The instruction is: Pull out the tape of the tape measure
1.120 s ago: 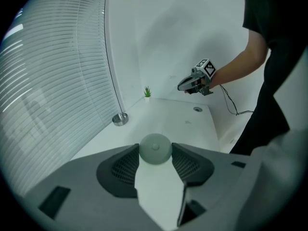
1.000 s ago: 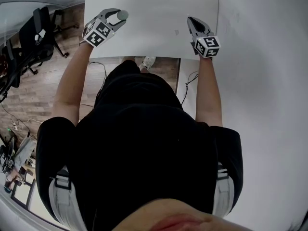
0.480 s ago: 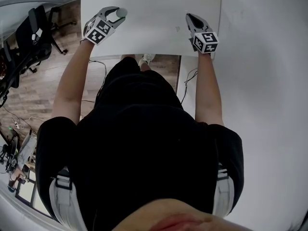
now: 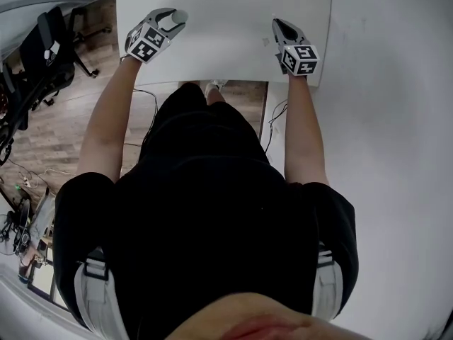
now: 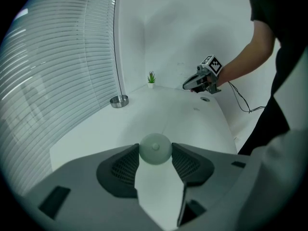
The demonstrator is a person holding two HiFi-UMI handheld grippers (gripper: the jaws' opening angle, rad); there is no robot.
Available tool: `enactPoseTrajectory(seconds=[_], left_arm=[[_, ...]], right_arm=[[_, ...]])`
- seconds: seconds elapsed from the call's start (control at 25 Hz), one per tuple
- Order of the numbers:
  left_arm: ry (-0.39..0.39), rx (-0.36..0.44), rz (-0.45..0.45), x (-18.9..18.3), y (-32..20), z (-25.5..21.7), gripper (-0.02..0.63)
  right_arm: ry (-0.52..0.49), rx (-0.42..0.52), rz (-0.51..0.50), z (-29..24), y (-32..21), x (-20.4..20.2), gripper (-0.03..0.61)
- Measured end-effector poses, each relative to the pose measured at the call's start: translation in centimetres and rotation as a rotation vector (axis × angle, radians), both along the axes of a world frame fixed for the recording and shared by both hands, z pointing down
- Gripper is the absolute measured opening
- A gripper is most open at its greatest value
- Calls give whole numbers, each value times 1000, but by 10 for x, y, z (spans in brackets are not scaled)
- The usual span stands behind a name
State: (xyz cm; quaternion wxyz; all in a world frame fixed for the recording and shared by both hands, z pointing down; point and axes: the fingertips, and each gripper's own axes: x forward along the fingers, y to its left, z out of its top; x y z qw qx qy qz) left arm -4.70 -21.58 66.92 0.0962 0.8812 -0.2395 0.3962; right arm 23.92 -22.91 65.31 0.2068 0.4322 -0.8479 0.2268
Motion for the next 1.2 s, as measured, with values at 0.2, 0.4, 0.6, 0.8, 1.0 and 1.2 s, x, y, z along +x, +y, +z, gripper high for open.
enactPoseTrajectory(seconds=[0.2, 0.4, 0.6, 0.8, 1.0, 1.2], left_arm=[[1, -27, -4, 2, -4, 15, 224], [-32, -45, 32, 2, -5, 39, 224], [-38, -70, 33, -6, -7, 60, 224], [-59, -84, 34, -11, -10, 70, 225], [-88, -95, 50, -13, -8, 78, 225], [-98, -97, 59, -15, -5, 81, 225]], right_arm=[[3, -23, 23, 12, -4, 4, 11], [27, -58, 13, 35, -6, -5, 11], [38, -87, 10, 54, -7, -15, 12], [63, -119, -20, 65, -4, -21, 15], [111, -137, -66, 75, 1, -25, 17], [124, -158, -70, 84, 6, -26, 17]])
